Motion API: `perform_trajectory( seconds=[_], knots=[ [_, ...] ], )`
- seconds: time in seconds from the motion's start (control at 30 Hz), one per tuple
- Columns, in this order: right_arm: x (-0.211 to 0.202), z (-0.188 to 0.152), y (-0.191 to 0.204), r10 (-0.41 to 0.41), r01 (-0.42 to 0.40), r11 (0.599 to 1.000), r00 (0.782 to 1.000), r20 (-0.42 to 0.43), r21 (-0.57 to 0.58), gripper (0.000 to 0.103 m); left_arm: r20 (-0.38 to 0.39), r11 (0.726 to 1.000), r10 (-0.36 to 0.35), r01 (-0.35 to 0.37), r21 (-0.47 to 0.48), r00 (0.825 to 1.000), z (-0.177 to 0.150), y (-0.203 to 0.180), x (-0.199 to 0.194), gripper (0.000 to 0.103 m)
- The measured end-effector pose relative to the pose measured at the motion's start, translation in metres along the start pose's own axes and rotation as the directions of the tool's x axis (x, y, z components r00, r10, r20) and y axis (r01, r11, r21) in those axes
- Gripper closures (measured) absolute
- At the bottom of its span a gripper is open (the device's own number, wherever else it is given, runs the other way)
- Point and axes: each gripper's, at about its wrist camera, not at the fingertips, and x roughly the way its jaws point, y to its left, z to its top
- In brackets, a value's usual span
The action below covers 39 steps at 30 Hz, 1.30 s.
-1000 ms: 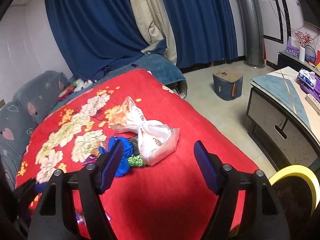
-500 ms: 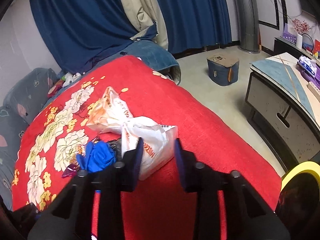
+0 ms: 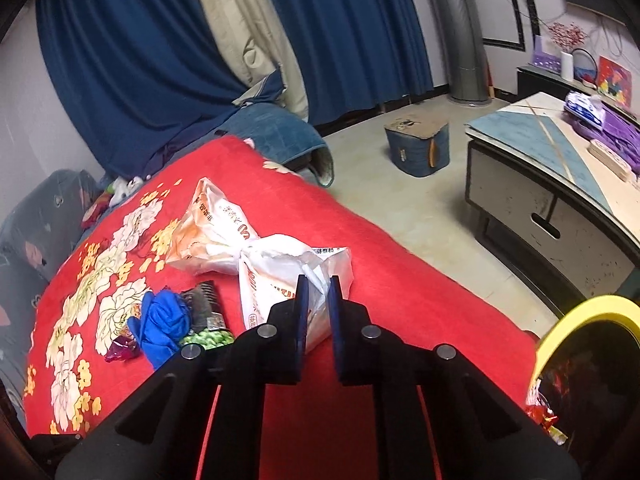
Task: Collect trash
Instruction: 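Grasp the purple candy wrapper with the left tool while the right tool grasps the white plastic bag, then carry the purple wrapper and white bag over the yellow bin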
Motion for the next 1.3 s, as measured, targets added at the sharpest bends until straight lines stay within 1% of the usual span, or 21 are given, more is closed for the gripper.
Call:
perform_trajectory(
  seconds=[0.1, 0.23, 0.37, 0.67, 0.83, 1.07, 1.3],
  knots=[
    [-0.008, -0.004, -0.010, -0.004, 0.004, 1.000, 1.000, 0.013, 0.022, 0.093, 0.005, 1.000, 0.009, -0.009, 0.017, 1.000, 0.000, -0.003, 0.000, 0.080],
    [-0.020, -0.008, -0.022, -0.003, 0.001, 0.999, 1.000, 0.025, 0.051, 0.094, 0.019, 0.998, 0.038, -0.039, 0.051, 0.999, 0.000, -0.011, 0.000, 0.081],
    [-0.036, -0.012, -0.039, 0.009, -0.013, 0.995, 0.999, 0.045, 0.101, 0.094, 0.051, 0.996, 0.045, -0.049, 0.079, 0.998, 0.001, -0.020, -0.006, 0.081],
    [-0.069, -0.014, -0.060, 0.052, -0.068, 0.983, 0.994, 0.097, 0.168, 0.094, 0.124, 0.997, 0.035, -0.044, 0.066, 0.992, 0.015, -0.025, -0.017, 0.081],
    [-0.082, -0.014, -0.068, 0.073, -0.088, 0.982, 0.993, 0.095, 0.164, 0.094, 0.161, 0.998, 0.009, -0.020, 0.066, 0.987, 0.031, -0.034, -0.018, 0.081],
    [-0.105, -0.013, -0.076, 0.046, -0.060, 0.991, 0.992, 0.118, 0.117, 0.094, 0.204, 0.995, -0.023, 0.003, 0.102, 0.979, 0.053, -0.057, -0.014, 0.081],
    [-0.129, -0.019, -0.083, 0.005, -0.012, 0.999, 0.989, 0.147, 0.046, 0.094, 0.237, 0.992, -0.054, 0.024, 0.125, 0.970, 0.069, -0.082, -0.013, 0.081]
  ],
)
